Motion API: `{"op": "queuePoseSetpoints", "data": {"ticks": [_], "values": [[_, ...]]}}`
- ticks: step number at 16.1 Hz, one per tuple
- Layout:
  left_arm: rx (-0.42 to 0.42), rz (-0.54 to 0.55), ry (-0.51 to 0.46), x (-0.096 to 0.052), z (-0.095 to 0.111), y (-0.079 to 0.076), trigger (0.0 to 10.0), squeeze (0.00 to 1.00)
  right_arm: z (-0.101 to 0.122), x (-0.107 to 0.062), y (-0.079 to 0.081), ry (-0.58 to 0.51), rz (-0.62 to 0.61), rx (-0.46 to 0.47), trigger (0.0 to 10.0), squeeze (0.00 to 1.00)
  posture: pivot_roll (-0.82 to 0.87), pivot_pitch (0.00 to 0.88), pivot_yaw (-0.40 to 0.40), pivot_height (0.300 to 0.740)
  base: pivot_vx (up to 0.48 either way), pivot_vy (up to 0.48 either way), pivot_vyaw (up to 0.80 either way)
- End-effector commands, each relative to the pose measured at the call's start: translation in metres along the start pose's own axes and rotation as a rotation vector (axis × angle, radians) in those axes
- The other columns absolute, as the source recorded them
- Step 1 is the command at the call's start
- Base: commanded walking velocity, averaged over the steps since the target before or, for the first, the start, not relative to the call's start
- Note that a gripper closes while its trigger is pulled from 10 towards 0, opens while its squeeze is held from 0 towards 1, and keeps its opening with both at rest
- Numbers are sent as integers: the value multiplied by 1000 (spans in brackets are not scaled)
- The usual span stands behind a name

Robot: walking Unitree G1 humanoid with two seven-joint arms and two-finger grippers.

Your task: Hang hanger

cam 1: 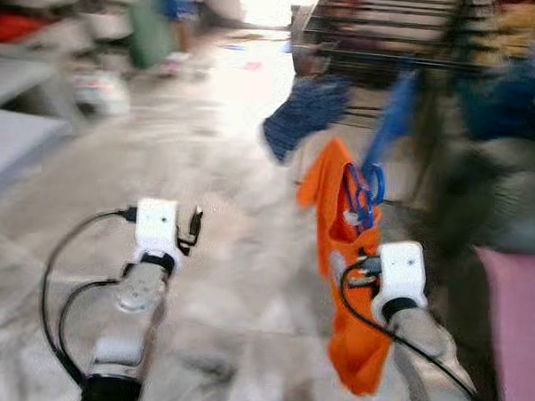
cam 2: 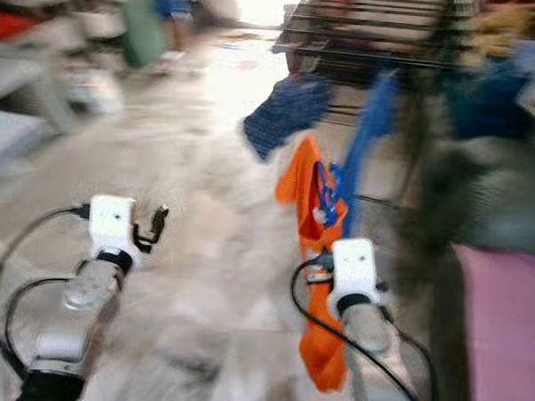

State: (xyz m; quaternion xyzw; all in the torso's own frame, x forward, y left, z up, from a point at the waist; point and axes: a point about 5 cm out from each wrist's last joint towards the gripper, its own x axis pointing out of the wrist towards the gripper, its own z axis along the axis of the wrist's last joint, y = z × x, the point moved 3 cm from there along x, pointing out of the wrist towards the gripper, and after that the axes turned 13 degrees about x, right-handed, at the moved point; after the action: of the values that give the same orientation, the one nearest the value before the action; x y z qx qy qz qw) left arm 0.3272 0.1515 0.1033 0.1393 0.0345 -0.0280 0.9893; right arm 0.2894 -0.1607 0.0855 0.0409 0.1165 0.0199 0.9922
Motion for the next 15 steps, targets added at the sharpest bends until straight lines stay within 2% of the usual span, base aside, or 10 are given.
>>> {"op": "queuePoseSetpoints", "data": {"ticks": [1, 2, 4, 5, 8, 10, 13, 15], "values": [[0, 14, 16, 1, -1, 5, 10000, 0, 17, -1, 3, -77, 13, 0, 10000, 0, -116, 22, 26, 740, 0, 0, 800], [-23, 9, 24, -1, -3, 6, 10000, 0, 18, -1, 2, -82, 18, 6, 10000, 0, -115, 21, 23, 740, 0, 0, 800], [4, 41, 27, -6, -6, 10, 10000, 0, 20, -2, 4, -94, 40, 18, 10000, 0, -108, 11, 19, 740, 0, 0, 800], [-13, 51, 37, -9, -9, 11, 10000, 0, 21, -2, 6, -101, 49, 22, 10000, 0, -106, 6, 18, 740, 0, 0, 800], [5, 63, 29, -12, -7, 13, 10000, 0, 35, 6, 17, -141, 109, 46, 10000, 0, -83, 5, 13, 740, 0, 0, 800], [24, 57, 36, -11, -9, 13, 10000, 0, 32, 7, 22, -132, 142, 35, 10000, 0, -83, 2, 12, 740, 0, 0, 800], [48, 14, 49, -9, -12, 6, 10000, 0, 30, 2, 29, -111, 218, 43, 10000, 0, -89, 0, 17, 740, 0, 0, 800], [43, -45, 46, -5, -11, -7, 10000, 0, 30, 1, 31, -91, 261, 42, 10000, 0, -101, 3, 24, 740, 0, 0, 800]]}}
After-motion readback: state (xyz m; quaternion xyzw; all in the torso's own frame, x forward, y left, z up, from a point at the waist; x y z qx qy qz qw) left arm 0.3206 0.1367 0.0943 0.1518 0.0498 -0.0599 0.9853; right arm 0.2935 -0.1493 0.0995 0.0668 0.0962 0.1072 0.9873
